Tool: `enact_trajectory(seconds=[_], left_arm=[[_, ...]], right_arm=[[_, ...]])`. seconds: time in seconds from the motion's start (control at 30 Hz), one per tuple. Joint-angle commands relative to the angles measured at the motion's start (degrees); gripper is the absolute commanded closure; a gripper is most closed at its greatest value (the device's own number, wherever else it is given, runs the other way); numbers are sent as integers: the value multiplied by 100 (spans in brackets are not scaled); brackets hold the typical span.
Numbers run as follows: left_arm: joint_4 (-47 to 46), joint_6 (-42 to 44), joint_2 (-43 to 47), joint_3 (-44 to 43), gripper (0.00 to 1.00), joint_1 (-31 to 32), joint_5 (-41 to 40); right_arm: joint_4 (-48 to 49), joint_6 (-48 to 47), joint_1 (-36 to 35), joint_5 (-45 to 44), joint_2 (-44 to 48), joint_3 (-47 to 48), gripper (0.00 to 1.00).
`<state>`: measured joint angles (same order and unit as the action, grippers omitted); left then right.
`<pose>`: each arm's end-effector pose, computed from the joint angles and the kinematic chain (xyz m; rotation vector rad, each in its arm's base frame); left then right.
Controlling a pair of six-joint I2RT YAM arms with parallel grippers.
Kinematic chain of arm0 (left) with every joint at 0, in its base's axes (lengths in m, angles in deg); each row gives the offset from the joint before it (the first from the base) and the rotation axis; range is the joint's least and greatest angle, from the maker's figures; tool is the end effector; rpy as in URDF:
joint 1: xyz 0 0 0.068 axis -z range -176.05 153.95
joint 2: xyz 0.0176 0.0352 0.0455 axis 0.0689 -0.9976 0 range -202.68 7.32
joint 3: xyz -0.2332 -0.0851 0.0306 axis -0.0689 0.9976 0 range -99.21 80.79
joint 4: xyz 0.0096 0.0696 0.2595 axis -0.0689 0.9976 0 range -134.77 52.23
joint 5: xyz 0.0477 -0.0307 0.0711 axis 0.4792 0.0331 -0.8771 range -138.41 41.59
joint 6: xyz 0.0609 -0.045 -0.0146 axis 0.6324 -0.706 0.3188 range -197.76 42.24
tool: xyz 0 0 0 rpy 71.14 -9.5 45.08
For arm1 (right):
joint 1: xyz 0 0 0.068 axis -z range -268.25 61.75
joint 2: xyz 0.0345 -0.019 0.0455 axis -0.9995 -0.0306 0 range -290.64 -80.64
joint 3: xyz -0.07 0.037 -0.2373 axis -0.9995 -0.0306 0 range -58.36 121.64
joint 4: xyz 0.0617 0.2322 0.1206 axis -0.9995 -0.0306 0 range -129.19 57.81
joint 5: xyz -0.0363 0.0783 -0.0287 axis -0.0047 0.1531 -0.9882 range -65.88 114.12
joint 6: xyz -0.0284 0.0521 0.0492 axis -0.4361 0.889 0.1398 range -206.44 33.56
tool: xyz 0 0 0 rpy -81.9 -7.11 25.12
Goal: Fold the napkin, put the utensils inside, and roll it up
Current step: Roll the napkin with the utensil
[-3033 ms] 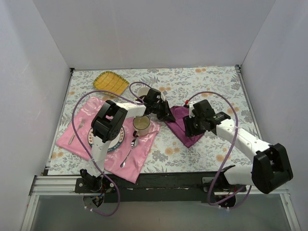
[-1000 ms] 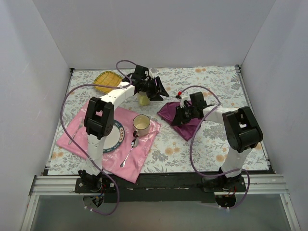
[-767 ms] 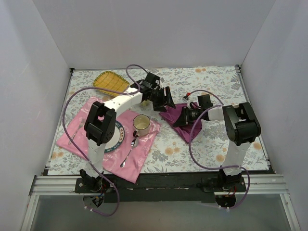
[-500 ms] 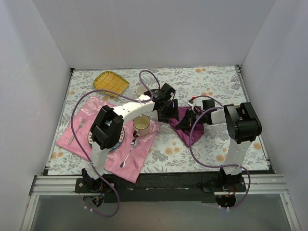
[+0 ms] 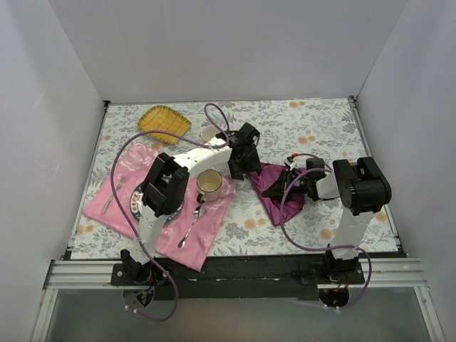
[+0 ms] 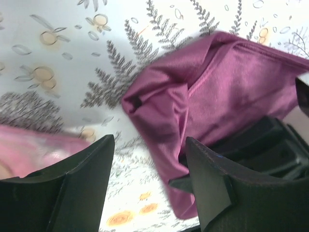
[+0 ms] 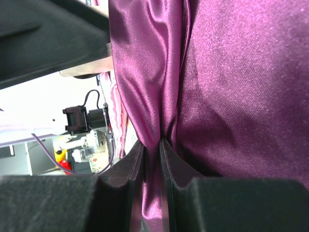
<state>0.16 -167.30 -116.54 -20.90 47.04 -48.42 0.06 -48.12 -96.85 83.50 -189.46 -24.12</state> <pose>0.3396 -0.3178 0.1448 -1.1563 2.6941 -0.5438 0.2903 0.1010 0.0410 0.0298 2.3652 1.6030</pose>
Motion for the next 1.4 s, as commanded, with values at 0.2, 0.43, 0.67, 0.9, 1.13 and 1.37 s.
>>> enact_trajectory(seconds=[0.2, 0.43, 0.67, 0.9, 1.13, 1.37], left_arm=[[-783, -661, -227, 430, 41, 94, 598], [-1214, -864, -359, 756, 67, 121, 397], [-696, -267, -684, 27, 100, 24, 273], [-55, -344, -807, -290, 100, -55, 791], [596, -836, -851, -870, 100, -64, 941], [561, -1373, -737, -730, 100, -73, 1055]], right_arm=[[677, 693, -10, -471, 53, -286, 99], [415, 389, -10, -523, 88, -94, 99], [-2844, -1974, -317, -1805, 1176, 872, 72], [-4622, -2787, -1493, -4499, 2364, 1445, 44], [-4544, -2181, -3331, -7596, 2953, 1217, 33], [-4587, -1838, -4272, -8837, 2471, 1348, 31]])
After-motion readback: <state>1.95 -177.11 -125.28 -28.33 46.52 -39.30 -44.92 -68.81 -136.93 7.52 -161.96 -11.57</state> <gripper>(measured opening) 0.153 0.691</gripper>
